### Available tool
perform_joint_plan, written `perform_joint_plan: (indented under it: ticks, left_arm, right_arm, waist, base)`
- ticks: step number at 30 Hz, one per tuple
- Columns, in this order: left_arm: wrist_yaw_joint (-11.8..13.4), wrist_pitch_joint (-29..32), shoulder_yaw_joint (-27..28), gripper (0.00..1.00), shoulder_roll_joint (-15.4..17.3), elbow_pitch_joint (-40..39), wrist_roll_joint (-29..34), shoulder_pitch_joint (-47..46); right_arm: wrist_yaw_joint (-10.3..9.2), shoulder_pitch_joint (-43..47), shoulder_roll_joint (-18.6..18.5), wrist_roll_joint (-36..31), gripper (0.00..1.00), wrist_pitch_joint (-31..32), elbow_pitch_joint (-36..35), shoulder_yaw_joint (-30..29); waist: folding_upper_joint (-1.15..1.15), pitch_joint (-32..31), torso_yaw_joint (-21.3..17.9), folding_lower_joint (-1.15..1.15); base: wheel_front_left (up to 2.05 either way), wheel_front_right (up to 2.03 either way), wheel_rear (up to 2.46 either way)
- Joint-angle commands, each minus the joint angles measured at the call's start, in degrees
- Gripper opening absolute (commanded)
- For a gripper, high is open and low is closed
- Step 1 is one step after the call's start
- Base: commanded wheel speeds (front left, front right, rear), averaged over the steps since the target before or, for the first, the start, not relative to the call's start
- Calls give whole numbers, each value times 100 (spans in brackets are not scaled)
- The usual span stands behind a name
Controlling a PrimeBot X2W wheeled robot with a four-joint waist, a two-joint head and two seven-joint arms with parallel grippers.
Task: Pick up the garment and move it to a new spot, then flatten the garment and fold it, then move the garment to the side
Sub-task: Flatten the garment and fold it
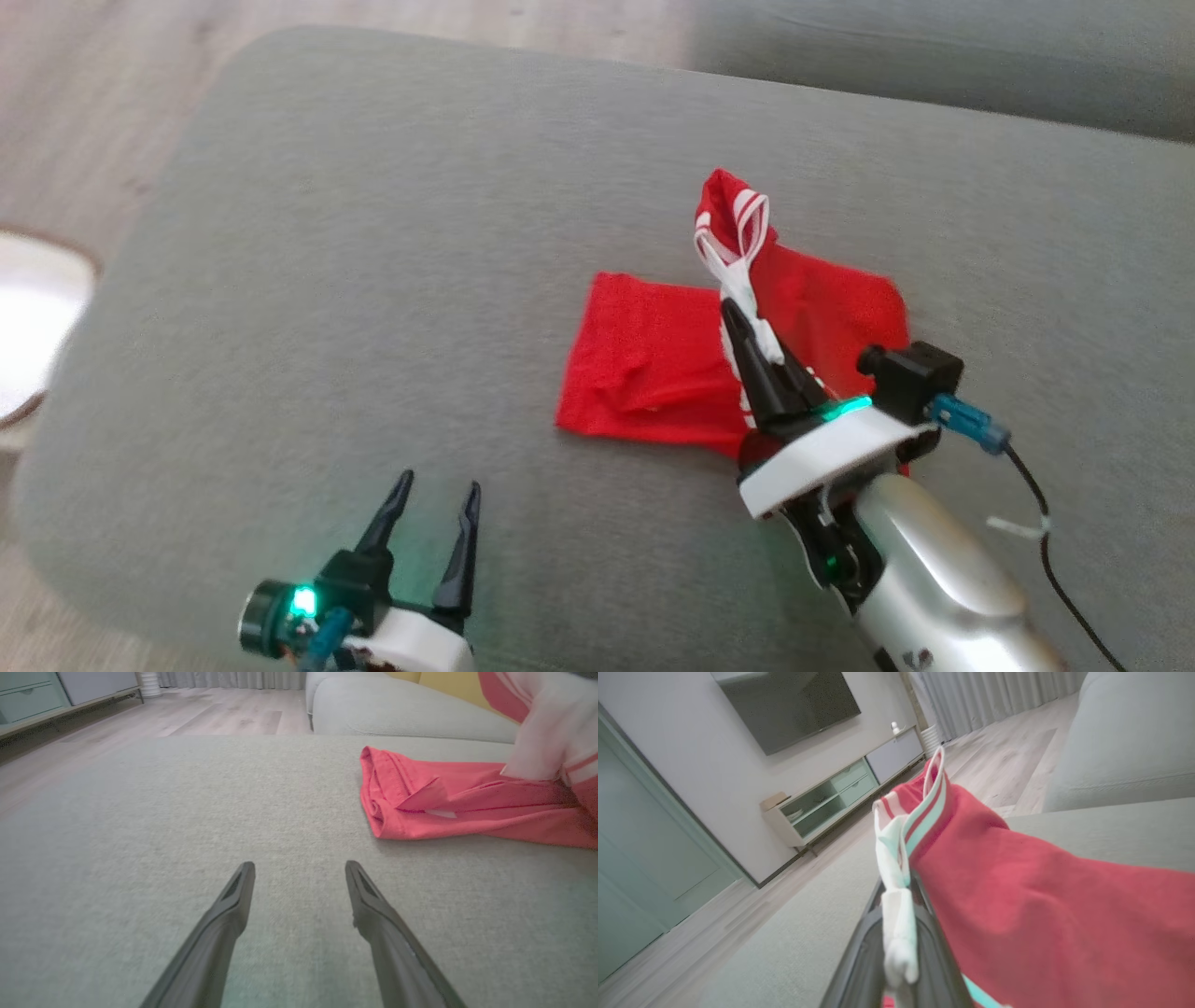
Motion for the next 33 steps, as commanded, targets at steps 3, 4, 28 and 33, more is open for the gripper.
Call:
perform_joint_plan:
  ticks: [3, 4, 28, 33]
  left_arm:
    - [4, -30, 41, 100, 18, -81, 4, -42]
    - [5, -30, 14, 100, 18, -80, -6, -37]
    - [296, -30, 852, 100, 80, -705, 116, 99]
    - [328, -30, 970, 100, 80, -738, 163, 311]
  right_arm:
    - [-5, -347, 108, 186, 0, -78, 133, 263]
    - [-5, -422, 109, 339, 7, -78, 326, 269]
    - [-5, 535, 110, -2087, 100, -79, 248, -2332]
    - [-5, 927, 110, -2489, 100, -79, 177, -2450]
  waist:
    - [0, -58, 578, 0]
    - [0, -65, 693, 0]
    - [0, -529, -916, 0]
    - [0, -580, -1182, 0]
  base:
    - [0, 0, 0]
    - [0, 0, 0]
    - [0, 0, 0]
    - [0, 0, 0]
